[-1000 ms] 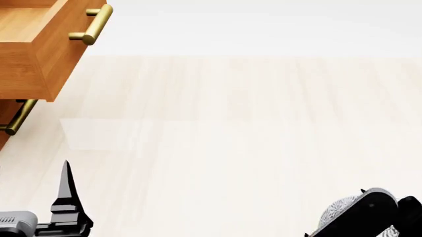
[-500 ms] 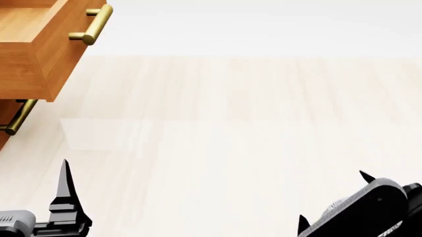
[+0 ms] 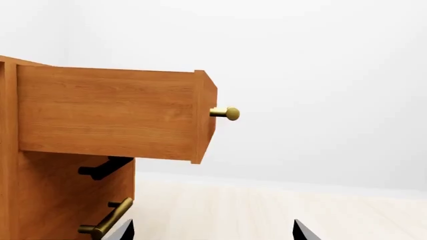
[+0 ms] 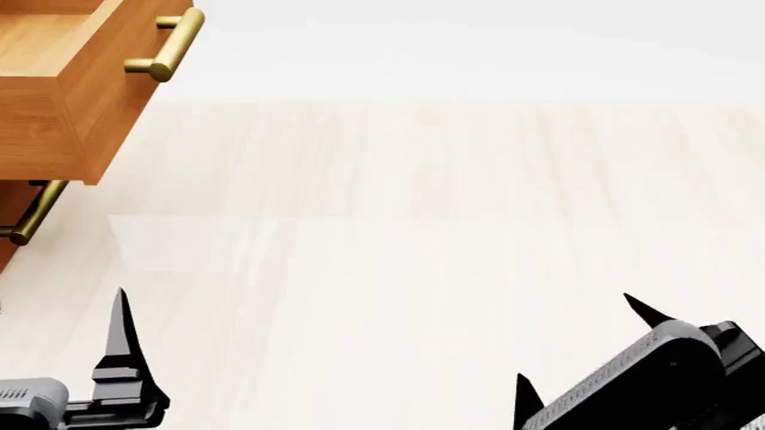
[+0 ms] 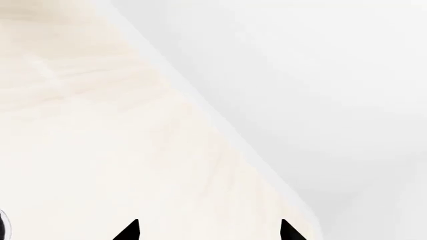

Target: Put the bowl on the plate.

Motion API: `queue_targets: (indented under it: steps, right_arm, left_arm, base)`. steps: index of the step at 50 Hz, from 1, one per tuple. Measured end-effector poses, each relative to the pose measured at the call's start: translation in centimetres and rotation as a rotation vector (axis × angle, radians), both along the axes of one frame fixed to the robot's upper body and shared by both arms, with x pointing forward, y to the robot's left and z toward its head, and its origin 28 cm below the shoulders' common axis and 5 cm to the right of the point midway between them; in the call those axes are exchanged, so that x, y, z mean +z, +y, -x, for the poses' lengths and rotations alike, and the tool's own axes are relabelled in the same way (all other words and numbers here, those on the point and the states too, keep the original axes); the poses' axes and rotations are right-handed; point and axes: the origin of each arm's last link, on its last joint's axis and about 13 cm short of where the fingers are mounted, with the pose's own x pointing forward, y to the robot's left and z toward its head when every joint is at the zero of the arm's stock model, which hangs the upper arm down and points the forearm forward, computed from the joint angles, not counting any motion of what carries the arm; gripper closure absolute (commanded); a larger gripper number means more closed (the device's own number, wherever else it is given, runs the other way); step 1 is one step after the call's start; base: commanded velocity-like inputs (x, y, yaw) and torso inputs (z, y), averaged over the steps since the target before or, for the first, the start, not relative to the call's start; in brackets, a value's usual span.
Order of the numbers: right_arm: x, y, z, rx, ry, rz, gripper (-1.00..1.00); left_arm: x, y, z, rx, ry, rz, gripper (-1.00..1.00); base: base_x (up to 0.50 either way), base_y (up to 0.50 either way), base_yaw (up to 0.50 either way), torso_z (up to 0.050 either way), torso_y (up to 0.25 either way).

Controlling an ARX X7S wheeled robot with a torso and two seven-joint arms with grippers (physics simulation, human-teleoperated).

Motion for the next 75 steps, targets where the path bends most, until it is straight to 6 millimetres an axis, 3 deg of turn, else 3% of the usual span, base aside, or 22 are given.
queue_targets:
  steps: [75]
  right_arm:
    - [-0.2,0.0,-2.1,0.082,-0.292,-0.198,-1.00]
  left_arm:
    - [0.0,-0.2,-0.1,-0.007,-0.004,0.001,-1.00]
  base:
    - [0.00,0.00,0.00,0.000,0.000]
